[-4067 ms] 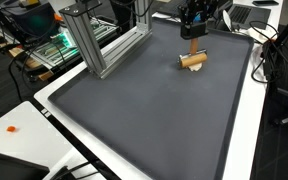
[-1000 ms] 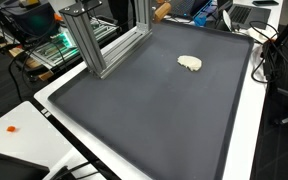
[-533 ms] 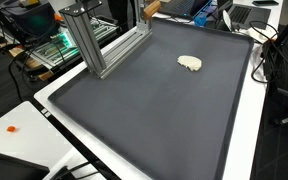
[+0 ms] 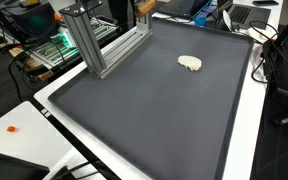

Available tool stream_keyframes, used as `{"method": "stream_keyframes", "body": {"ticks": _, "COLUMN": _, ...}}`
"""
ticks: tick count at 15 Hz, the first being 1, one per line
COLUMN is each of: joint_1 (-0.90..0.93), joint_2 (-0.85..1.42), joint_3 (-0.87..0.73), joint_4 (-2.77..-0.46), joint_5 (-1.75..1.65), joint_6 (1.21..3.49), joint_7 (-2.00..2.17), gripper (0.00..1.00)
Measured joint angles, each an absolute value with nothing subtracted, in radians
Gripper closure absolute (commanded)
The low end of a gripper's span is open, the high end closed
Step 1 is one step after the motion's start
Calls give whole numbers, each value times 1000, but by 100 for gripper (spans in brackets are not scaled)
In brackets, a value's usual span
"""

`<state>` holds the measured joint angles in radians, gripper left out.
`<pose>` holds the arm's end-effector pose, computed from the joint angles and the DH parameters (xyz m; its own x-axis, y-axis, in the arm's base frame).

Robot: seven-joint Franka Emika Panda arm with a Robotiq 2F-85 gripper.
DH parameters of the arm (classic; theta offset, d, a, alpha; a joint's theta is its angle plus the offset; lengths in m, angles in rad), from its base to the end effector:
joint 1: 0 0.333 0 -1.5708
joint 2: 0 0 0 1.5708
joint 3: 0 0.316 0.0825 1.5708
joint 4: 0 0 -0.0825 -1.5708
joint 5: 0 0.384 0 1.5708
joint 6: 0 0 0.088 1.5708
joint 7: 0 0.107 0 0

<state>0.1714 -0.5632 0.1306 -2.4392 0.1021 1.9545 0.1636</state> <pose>0.3684 0.1263 0.5057 0.9940 0.0847 0.0697 0.0876 -0.9954 -0.0396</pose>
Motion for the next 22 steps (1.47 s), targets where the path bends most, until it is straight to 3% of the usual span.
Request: {"method": "stream_keyframes", "body": {"ticks": 22, "joint_1": 189, "joint_2": -675, "joint_3": 182, "joint_4": -2593, "joint_5": 143, "joint_6": 1940, "joint_7": 172, "gripper": 78}}
